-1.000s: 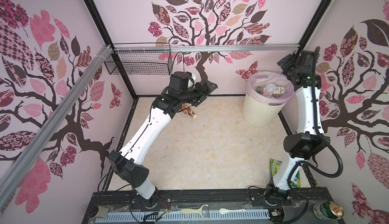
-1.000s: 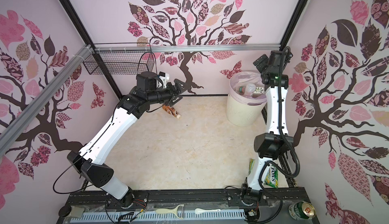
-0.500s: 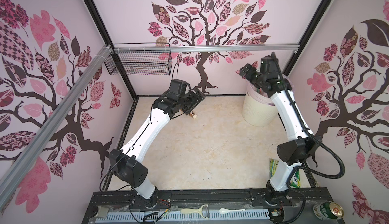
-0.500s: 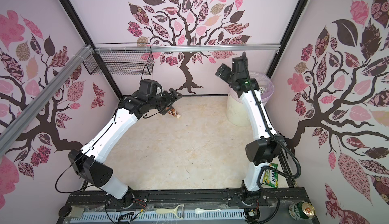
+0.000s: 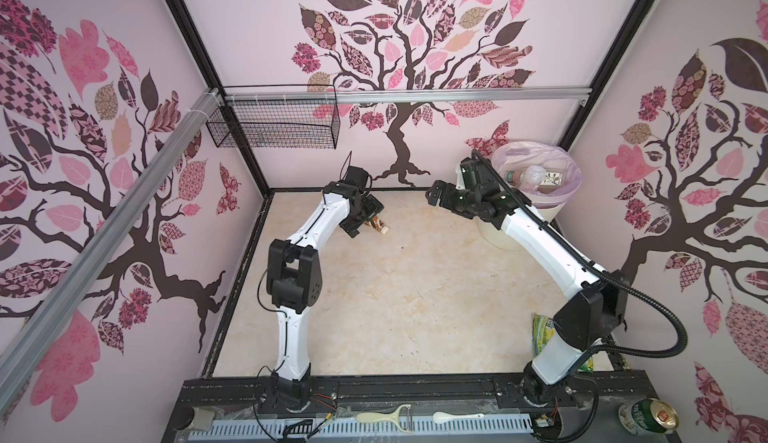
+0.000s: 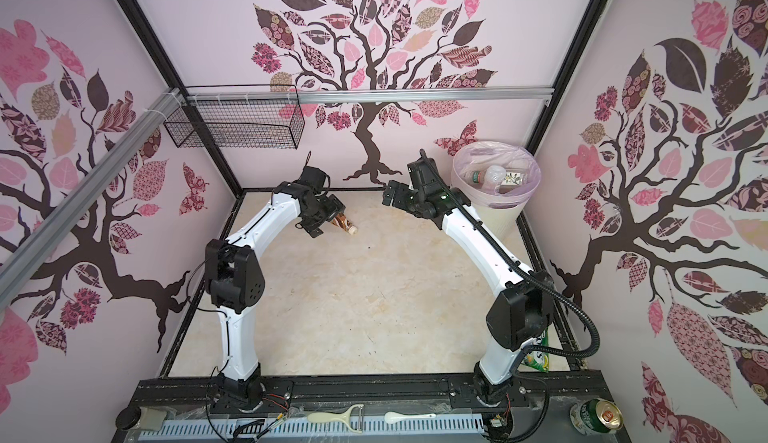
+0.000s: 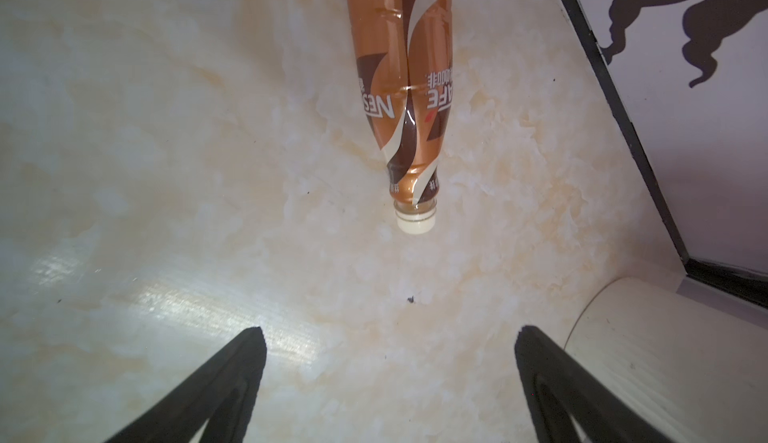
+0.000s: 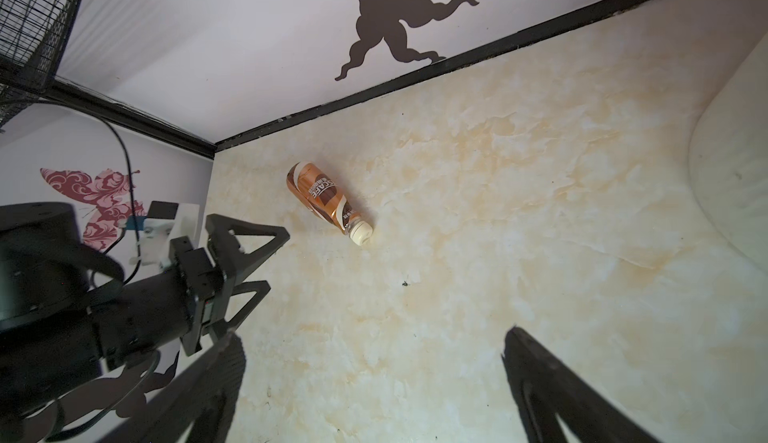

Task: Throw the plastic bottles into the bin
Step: 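Lower left gripper onto the brown-labelled bottle's cap while right gripper withdraws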

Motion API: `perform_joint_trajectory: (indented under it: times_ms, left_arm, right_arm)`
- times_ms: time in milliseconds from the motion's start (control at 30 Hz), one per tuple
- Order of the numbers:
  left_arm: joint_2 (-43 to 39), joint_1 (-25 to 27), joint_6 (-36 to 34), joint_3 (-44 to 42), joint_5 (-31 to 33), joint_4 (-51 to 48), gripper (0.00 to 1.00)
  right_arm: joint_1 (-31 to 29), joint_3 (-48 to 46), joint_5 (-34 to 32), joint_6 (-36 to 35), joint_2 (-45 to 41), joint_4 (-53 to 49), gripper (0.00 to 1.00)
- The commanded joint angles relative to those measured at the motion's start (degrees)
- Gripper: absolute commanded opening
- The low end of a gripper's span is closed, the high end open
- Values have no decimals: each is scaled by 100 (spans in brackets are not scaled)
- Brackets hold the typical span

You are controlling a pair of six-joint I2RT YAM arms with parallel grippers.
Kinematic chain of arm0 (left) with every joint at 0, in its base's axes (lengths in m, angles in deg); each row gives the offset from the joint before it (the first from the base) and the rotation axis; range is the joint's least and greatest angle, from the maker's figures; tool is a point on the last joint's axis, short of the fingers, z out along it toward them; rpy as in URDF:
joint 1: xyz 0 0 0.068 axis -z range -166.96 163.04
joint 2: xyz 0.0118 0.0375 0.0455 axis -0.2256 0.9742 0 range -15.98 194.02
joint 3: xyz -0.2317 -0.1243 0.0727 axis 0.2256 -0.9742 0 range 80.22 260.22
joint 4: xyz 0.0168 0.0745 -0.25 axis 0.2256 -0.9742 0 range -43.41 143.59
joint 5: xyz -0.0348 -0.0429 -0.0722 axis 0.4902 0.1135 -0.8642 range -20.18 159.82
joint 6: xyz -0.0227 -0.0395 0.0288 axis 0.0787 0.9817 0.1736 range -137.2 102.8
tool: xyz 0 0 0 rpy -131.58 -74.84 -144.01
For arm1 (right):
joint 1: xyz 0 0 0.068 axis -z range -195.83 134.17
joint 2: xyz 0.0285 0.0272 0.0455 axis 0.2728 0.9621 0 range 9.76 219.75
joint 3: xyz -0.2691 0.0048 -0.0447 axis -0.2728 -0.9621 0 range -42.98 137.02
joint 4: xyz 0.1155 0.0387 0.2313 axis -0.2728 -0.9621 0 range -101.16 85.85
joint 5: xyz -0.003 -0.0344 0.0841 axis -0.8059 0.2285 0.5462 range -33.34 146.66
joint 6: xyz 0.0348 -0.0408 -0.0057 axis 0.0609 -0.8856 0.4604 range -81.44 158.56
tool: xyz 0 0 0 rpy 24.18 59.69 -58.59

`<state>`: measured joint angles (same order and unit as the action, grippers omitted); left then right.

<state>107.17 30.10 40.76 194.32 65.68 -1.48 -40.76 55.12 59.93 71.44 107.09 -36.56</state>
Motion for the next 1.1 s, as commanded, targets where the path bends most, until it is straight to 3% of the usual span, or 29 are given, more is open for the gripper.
perform_joint_trajectory:
  times_ms: [0,367,533,1067]
  left_arm:
    - [398,12,-92,672,190,-347,98]
    - [1411,-21,-118,1182,44,34,97]
    - [1845,-1,-166,1760,146,69,95]
    - [2088,354,-259,1462,444,373,81]
  right_arm:
    - [14,422,-19,-267,-97,-265,99]
    - [15,612,-113,-59,215,-527,100]
    - [14,182,-135,114,45,-383,99]
    - [23,-32,12,-436,-366,-671,100]
